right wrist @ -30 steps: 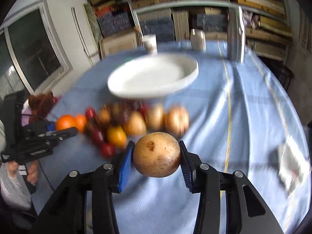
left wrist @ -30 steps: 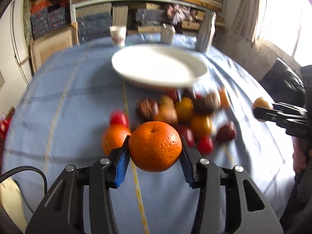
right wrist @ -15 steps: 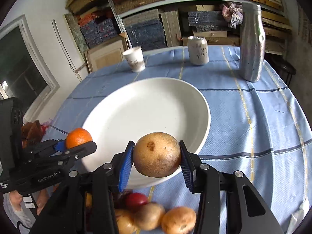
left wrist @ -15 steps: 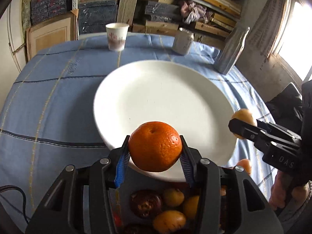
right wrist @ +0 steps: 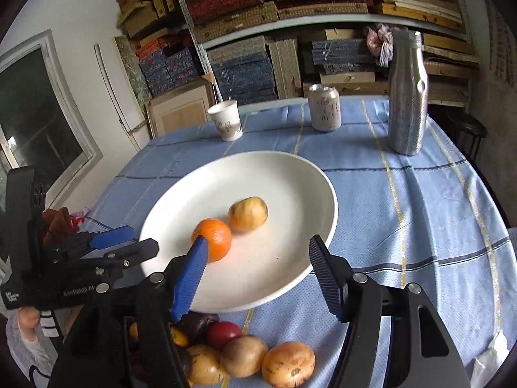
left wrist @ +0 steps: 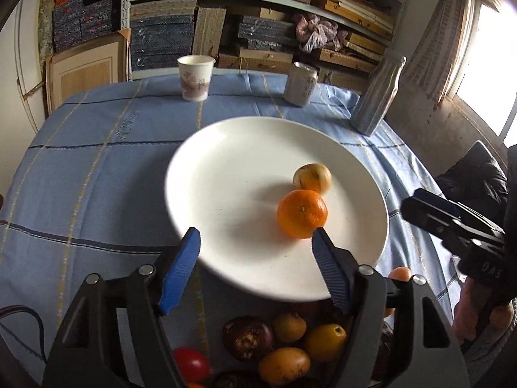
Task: Organize fruits
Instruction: 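Carry both fruits over the white plate and open both tools to release, then grasp a second orange with the left tool while the right tool grasps the pale striped fruit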
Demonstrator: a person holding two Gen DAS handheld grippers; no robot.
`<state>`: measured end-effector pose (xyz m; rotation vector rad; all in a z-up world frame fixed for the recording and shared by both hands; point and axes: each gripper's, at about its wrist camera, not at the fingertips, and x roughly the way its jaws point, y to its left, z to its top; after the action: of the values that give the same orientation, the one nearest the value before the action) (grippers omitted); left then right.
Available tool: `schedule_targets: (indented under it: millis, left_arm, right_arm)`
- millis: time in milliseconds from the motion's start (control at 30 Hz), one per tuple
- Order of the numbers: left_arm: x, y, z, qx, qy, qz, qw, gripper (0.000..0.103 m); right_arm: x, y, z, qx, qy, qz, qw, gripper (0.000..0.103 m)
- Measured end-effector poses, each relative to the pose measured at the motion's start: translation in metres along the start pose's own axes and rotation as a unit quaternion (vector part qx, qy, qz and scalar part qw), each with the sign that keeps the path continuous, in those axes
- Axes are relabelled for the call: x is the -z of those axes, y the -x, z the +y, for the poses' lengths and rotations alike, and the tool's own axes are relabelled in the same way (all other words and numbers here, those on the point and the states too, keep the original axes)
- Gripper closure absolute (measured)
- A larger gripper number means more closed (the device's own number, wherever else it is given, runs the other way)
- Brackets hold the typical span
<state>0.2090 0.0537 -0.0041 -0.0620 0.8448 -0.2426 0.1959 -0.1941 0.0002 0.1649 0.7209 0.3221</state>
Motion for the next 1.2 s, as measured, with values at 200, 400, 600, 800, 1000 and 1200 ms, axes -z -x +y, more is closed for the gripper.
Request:
schedule_targets:
  millis: [200, 400, 600, 800, 1000, 1200]
  left_arm:
    - [0.030, 0.052, 0.034, -0.033, 0.034, -0.042, 0.9980, 0.019]
    - [0.090, 0.077, 0.074, -0.073, 0.080, -0.043, 0.9932, 0.016]
    - [0.121, 0.080, 0.075, -0.074, 0.082, -0.028, 0.9935, 0.016]
    - [0.130, 0.071, 0.047, -0.076, 0.025, -0.016, 0.9967, 0.015]
    - [0.134, 0.057, 0.032, -0.086, -0.010, 0.007, 0.9963, 0.014]
    - [0.133, 0.060, 0.041, -0.059, 0.015, -0.002, 0.9982, 0.018]
  right_arm:
    - [0.018, 0.054, -0.001, 0.018, 0.003, -0.063, 0.998, 0.027]
    - [0.064, 0.075, -0.028, 0.030, -0.033, -0.065, 0.997, 0.019]
    - [0.086, 0.075, -0.047, 0.039, -0.068, -0.050, 0.996, 0.017]
    - [0.089, 0.073, -0.040, 0.037, -0.058, -0.044, 0.997, 0.015]
    - [0.091, 0.070, -0.034, 0.034, -0.053, -0.035, 0.997, 0.015]
    - [0.093, 0.066, -0.032, 0.033, -0.051, -0.023, 0.998, 0.015]
